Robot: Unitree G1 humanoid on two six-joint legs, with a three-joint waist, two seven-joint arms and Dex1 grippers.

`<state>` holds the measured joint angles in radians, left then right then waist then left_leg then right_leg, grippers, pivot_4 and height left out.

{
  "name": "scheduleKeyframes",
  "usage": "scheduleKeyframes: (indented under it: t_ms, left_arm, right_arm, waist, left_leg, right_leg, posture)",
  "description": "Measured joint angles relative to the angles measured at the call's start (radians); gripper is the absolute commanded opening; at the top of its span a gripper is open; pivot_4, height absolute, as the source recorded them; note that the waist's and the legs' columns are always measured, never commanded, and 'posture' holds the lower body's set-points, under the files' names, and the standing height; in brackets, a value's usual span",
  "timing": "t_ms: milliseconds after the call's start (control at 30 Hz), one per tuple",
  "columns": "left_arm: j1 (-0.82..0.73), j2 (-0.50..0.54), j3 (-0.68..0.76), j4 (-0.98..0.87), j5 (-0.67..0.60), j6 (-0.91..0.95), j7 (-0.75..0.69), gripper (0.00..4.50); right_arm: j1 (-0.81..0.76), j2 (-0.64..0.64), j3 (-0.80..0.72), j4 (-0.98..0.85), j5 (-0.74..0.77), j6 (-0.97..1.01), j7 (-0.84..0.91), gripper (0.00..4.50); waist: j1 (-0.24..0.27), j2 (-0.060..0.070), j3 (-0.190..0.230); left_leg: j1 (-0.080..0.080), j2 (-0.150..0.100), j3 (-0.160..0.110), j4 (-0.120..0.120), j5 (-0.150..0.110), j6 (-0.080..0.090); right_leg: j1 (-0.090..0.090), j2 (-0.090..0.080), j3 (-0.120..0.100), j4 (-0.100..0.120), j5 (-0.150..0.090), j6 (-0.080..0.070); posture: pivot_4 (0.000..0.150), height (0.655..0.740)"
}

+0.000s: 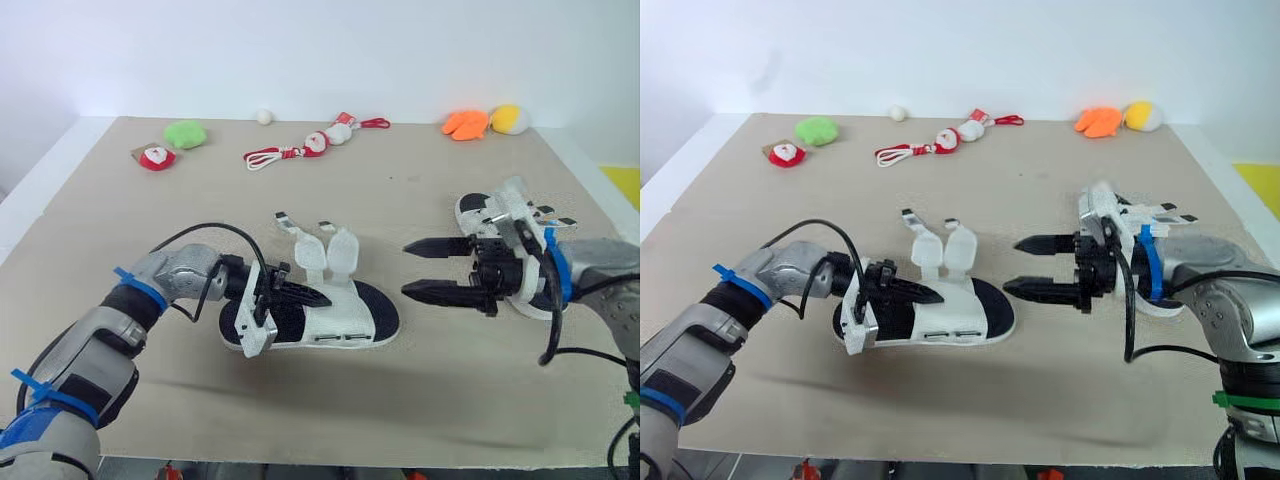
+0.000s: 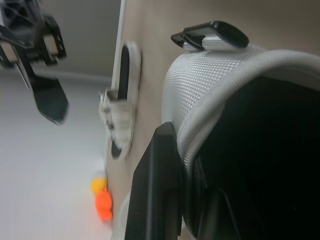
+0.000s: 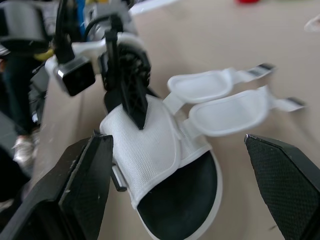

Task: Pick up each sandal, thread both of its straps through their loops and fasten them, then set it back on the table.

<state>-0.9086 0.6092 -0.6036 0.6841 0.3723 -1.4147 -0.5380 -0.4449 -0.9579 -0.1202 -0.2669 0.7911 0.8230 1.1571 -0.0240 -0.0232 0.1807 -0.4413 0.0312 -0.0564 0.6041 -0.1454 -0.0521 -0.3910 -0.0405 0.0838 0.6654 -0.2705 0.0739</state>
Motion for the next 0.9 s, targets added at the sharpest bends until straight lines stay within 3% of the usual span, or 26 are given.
scheduleKeyframes:
  t_ms: [633,767,900]
  left_arm:
    - [-0.054,-0.007,0.023,0.13,0.088,-0.106,0.03,0.07]
    - [-0.048,-0.01,0.023,0.13,0.089,-0.07,0.028,1.38]
    - [-0.045,-0.007,0.023,0.127,0.088,-0.05,0.028,3.38]
  right_arm:
    - [0.046,-0.007,0.041,-0.024,-0.068,-0.043,0.027,4.5]
    - [0.046,0.005,0.049,-0.024,-0.073,-0.043,0.017,4.5]
    - [0.046,0.008,0.049,-0.024,-0.078,-0.043,0.016,4.5]
  waist:
    - [0.001,0.0,0.0]
    - [0.001,0.0,0.0]
    - [0.001,0.0,0.0]
  left_leg:
    - [0.0,0.0,0.0,0.001,0.001,0.0]
    - [0.0,0.0,0.0,0.001,0.001,0.0]
    - [0.0,0.0,0.0,0.001,0.001,0.0]
  right_leg:
    - [0.0,0.0,0.0,0.0,0.001,0.002]
    - [0.001,0.0,0.0,0.0,0.001,0.002]
    - [0.001,0.0,0.0,0.0,0.001,0.002]
  posture:
    - [0.15,0.74]
    - [0.15,0.74]
    - [0.15,0.74]
